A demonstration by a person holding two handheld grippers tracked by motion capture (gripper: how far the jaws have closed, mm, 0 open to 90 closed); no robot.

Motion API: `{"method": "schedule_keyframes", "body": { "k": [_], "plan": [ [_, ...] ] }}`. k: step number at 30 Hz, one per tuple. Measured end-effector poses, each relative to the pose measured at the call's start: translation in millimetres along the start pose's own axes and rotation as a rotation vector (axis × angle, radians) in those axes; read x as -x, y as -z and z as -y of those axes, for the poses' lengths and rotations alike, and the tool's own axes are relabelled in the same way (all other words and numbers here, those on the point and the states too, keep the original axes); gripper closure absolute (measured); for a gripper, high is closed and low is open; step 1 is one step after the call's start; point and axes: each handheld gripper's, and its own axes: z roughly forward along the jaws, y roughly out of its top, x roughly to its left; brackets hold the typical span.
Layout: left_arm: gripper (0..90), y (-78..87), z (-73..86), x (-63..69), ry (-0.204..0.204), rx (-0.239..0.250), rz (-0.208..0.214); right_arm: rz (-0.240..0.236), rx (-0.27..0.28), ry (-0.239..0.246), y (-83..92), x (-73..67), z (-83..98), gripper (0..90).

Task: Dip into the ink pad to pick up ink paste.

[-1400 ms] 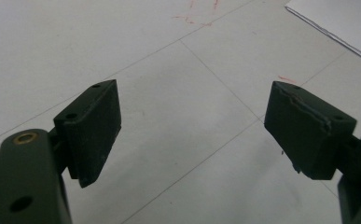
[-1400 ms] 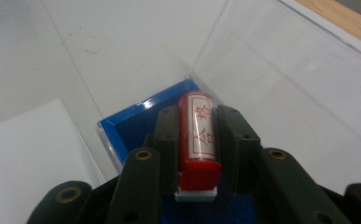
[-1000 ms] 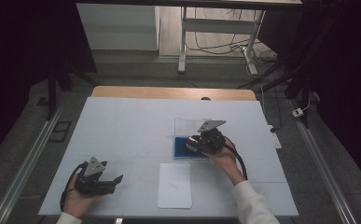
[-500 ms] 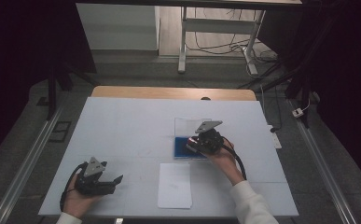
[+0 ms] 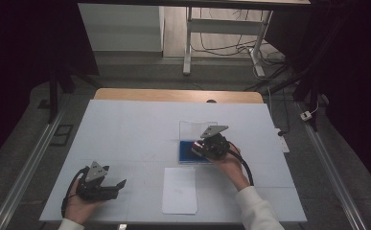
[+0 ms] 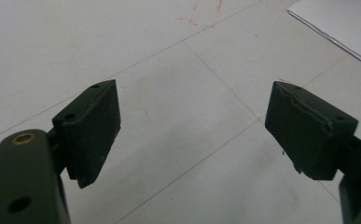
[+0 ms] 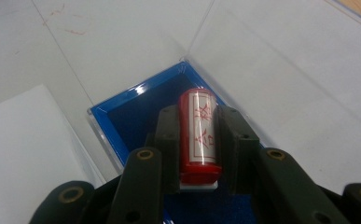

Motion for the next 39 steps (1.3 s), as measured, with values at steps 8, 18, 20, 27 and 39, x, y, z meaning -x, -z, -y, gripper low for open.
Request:
{"method": "schedule_keyframes", "body": {
  "k": [8, 18, 20, 27, 39],
  "plan": [
    [18.7, -0.5, 0.8, -0.9, 0.002, -0.004, -0.002, 0.0, 0.014, 0.0, -0.1, 0.3, 2.0, 71.2],
    [18.7, -0.7, 0.3, -3.4, 0.02, 0.007, 0.01, 0.018, 0.158, -0.042, 39.7, 11.5, -15.4, 70.7],
    [18.7, -1.0, 0.4, -3.1, 0.018, 0.006, 0.011, 0.015, 0.167, -0.043, 44.8, 11.9, -16.5, 70.7],
    [18.8, -0.1, 0.7, -3.1, 0.018, 0.006, 0.009, -0.005, 0.186, -0.055, 49.8, 10.0, -17.6, 70.6],
    [18.9, 1.1, 0.1, -2.6, 0.017, 0.009, 0.01, -0.005, 0.141, -0.031, 40.2, 2.6, -19.2, 70.4]
  ]
}}
